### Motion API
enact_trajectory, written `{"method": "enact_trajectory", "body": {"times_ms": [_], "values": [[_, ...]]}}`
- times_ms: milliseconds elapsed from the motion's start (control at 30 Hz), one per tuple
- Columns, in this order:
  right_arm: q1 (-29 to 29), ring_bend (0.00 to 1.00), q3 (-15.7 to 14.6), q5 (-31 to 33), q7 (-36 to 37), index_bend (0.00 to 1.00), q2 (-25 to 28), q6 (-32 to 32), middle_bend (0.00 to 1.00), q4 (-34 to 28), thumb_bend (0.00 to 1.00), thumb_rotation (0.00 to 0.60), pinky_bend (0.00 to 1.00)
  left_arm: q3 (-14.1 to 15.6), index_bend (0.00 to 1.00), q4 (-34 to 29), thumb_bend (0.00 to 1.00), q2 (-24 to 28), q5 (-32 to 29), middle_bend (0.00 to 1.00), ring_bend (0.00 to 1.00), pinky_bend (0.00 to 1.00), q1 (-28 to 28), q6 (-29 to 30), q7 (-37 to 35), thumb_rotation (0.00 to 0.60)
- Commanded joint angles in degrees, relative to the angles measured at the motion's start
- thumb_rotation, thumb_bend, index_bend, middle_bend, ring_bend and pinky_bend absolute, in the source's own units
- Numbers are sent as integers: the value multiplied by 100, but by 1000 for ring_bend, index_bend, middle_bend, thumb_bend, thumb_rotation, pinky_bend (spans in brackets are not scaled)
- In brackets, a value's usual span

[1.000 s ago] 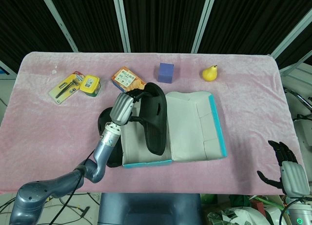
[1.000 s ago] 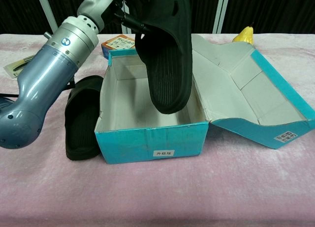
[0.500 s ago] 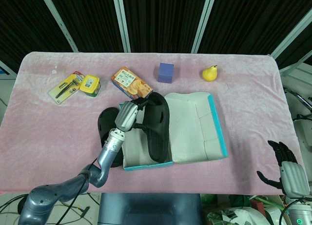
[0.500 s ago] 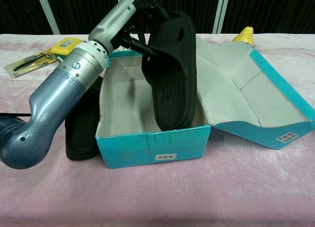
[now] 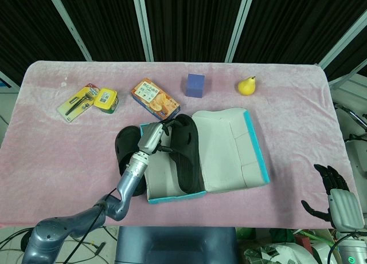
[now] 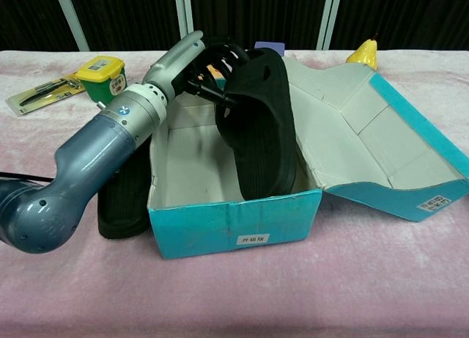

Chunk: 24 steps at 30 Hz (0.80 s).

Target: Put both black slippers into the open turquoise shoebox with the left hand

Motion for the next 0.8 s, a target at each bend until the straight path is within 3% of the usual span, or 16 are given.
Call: {"method": "enact_trajectory", "body": {"times_ms": [33, 367, 567, 633, 733, 800], "values": [[-9, 0, -2, 7, -27, 119, 13, 5, 100, -28, 128, 600, 104, -2, 393, -257, 113, 184, -208, 526, 463, 544, -5, -433, 86, 600], [-14, 0, -11, 47, -68, 118, 31, -39, 100, -66, 127, 600, 104, 16, 378, -645, 102, 496, -443, 518, 471, 544, -39, -1042, 341, 600], [-6, 0, -3, 47, -69, 118, 28, -51, 100, -70, 126, 600, 104, -90, 318, -840, 35, 593, -643, 482, 465, 536, -128, -1303, 589, 600], [-11, 0, -2, 50, -60, 118, 26, -47, 100, -65, 126, 600, 104, -113, 266, -918, 8, 649, -715, 433, 418, 495, -173, -1421, 743, 600], [-27, 0, -7, 64, -36, 118, 25, -41, 100, -48, 127, 600, 104, -112, 154, -1068, 0, 788, -816, 309, 261, 365, -228, -1643, 974, 597], [-37, 0, -13, 71, -16, 118, 22, -41, 100, -31, 127, 600, 104, -107, 101, -1193, 0, 910, -904, 245, 191, 296, -261, -1820, 1139, 565]]}}
